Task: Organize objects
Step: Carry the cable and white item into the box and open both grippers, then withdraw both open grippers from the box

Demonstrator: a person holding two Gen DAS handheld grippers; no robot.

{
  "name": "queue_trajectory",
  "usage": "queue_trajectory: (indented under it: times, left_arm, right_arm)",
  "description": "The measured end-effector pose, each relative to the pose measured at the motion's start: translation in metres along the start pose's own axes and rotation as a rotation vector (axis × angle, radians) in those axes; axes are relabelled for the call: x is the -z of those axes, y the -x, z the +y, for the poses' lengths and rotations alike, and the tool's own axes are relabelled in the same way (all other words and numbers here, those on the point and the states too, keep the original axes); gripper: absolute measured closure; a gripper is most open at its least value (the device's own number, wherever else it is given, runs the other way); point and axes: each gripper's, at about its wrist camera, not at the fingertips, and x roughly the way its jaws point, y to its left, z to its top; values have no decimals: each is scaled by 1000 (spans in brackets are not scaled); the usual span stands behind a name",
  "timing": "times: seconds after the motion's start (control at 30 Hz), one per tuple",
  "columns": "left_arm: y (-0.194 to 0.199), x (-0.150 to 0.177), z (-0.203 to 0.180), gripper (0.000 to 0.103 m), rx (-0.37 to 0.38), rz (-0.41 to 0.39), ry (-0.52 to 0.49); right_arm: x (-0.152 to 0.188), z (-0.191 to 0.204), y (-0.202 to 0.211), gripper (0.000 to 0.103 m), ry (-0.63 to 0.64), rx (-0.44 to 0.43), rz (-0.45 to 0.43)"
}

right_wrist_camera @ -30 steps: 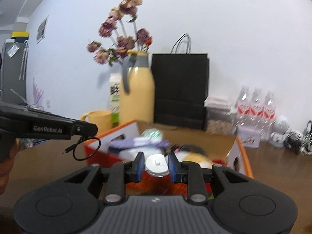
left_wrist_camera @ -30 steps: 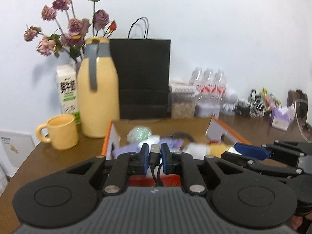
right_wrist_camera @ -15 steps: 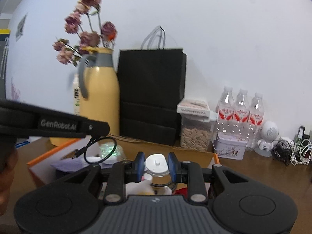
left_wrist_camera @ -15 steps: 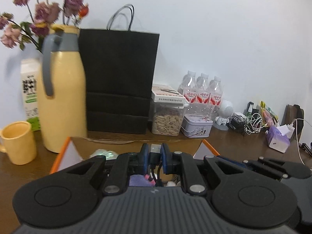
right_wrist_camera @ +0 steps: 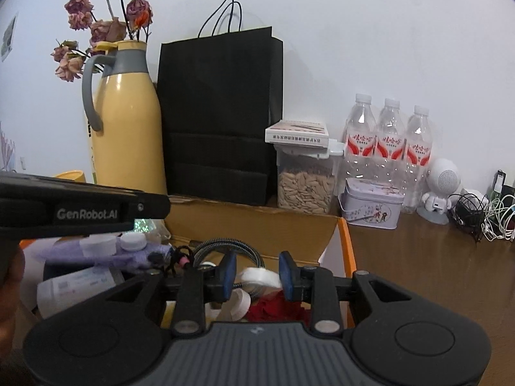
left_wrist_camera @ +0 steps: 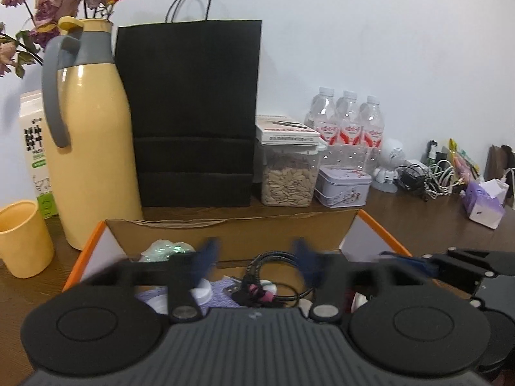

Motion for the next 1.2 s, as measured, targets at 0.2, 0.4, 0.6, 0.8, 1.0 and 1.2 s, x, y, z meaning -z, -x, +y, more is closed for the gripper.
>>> queue_trajectory:
  times: [0.2,0.4,0.6,0.8,1.0,1.2]
  left_arm:
    - [12,-3,4,0,-37,-57,7]
    - [15,-4,7,0,-54,-49,17]
    - [25,-2,9,0,-52,-40,28]
    - [57,3,19,0,-57,-93,31]
    - [89,22,27,0,-55,-103,32]
    - [119,52,32,0,-82,-109,10]
  right_arm:
    - [0,2,5,10,-5,-2,-6]
    - [-2,1,10,0,-27,6,-25]
    - [-1,3,17,0,-23,5,-34]
    - [1,8,33,0,1,5,-57]
    - [12,17,59,0,29,28,-109]
    - [35,28,89,0,64,54,-143]
